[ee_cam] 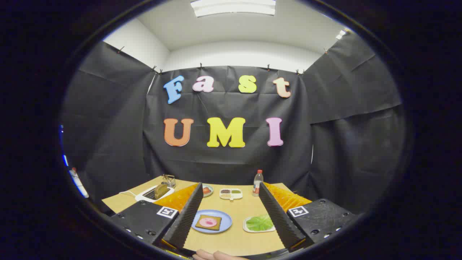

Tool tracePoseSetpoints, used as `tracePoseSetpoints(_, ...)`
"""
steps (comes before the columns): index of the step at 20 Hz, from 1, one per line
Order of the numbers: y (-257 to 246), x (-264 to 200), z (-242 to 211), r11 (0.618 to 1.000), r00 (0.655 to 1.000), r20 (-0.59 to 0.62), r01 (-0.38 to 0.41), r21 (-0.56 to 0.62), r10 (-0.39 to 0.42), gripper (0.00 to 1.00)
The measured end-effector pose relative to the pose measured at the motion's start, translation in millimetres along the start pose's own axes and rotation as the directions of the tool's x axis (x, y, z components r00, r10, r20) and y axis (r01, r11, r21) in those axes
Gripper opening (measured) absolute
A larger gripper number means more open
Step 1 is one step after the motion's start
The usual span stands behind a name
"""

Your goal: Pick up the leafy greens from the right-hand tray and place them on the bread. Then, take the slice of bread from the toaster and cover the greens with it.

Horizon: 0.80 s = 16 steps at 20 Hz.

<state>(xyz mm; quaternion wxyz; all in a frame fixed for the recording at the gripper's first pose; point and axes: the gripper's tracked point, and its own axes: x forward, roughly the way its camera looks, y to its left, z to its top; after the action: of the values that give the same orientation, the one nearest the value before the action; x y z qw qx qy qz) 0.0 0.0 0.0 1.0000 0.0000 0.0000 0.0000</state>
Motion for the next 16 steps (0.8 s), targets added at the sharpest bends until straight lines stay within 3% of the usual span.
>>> tracePoseSetpoints(12,-16.6,5.4,-10.7,1.000,1.000,-0.008,0.019,-0.006,-0.019,0.95)
tracePoseSetpoints(16,-35.1,22.4,-9.6,0.998,0.998,-0.005,0.068,-0.010,-0.069,0.95)
